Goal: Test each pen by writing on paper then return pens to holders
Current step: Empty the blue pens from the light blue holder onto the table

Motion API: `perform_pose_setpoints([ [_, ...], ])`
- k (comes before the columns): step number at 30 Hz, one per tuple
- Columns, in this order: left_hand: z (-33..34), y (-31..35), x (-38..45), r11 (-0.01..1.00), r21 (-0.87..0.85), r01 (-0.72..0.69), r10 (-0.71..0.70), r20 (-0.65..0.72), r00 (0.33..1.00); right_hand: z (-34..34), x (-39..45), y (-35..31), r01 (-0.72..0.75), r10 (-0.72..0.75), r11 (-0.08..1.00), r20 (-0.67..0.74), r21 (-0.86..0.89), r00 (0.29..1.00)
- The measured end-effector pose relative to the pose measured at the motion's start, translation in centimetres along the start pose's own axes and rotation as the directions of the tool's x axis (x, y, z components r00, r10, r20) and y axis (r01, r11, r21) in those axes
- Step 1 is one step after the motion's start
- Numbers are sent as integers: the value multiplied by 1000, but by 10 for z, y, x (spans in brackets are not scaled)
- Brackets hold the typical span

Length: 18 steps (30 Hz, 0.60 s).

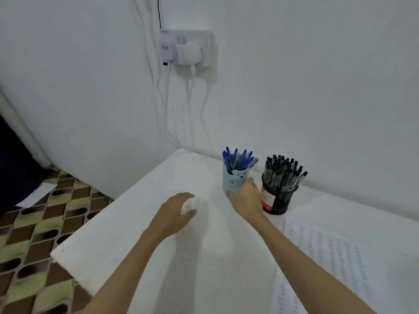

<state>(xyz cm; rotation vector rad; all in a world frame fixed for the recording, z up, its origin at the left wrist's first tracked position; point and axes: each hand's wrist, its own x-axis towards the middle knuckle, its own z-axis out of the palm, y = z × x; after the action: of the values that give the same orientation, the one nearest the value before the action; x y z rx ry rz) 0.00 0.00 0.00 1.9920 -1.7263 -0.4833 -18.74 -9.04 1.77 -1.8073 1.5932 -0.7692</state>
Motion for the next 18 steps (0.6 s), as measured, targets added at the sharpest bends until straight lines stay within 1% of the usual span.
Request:
perform_pose_setpoints([
  [2, 12, -10, -2, 998, 59, -13, 11, 27, 1000, 13, 7, 5, -38, 41, 997, -49, 71, 998],
  [4, 27, -16, -10, 997, 78, -14, 11, 36, 999, 24, 17, 12, -44, 58, 986, -82, 163, 995],
  [5, 35, -18, -13, 995, 97, -10, 9, 18, 1000, 30, 24, 16, -34, 57, 976, -102, 214, 993],
  [8, 47, -22, -14, 983, 184, -11, 30, -100, 995, 41, 42, 19, 27, 44, 929, -183, 370, 982],
  [10, 51, -25, -13, 982, 189, -16, 41, -129, 991, 45, 51, 20, 53, 63, 895, -242, 443, 968],
  [12, 49, -25, -11, 982, 186, -28, 58, -156, 986, 41, 53, 16, 71, 57, 896, -273, 438, 960],
  [13, 51, -28, -10, 980, 198, -35, 68, -163, 984, 39, 51, 18, 86, 29, 904, -262, 420, 965],
  [15, 53, -30, -9, 972, 229, -47, 85, -159, 984, 32, 45, 18, 141, -75, 922, -190, 361, 979],
  [18, 55, -30, -10, 966, 256, -41, 77, -129, 989, 21, 26, 18, 242, -222, 928, -103, 282, 970],
])
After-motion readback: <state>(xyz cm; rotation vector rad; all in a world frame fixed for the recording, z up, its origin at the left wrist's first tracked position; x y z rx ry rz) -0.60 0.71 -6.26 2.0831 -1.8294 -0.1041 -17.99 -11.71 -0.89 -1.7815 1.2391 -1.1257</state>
